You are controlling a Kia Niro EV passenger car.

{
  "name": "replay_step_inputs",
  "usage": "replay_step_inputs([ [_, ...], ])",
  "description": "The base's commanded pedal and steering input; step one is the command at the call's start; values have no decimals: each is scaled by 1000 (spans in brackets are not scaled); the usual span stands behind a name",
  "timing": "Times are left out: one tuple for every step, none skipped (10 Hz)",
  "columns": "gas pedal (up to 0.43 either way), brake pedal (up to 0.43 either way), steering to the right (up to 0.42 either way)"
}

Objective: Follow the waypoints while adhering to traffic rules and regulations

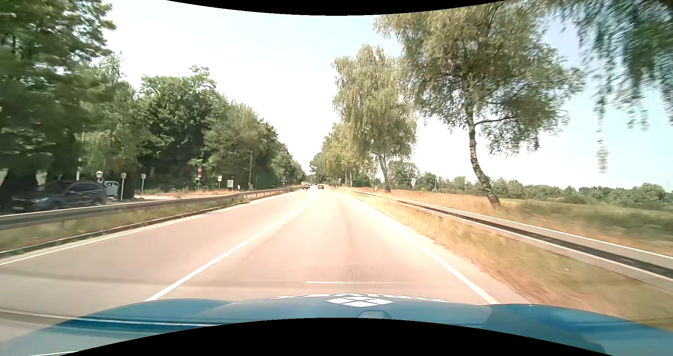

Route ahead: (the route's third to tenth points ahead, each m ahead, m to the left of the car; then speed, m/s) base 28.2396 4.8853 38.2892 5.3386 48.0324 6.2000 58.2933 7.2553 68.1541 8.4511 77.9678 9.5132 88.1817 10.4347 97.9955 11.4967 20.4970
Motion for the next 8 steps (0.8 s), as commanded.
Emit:
replay_step_inputs([
  [138, 0, -8],
  [138, 0, -9],
  [138, 0, -10],
  [138, 0, -11],
  [138, 0, -12],
  [138, 0, -12],
  [138, 0, -12],
  [118, 0, -12],
])
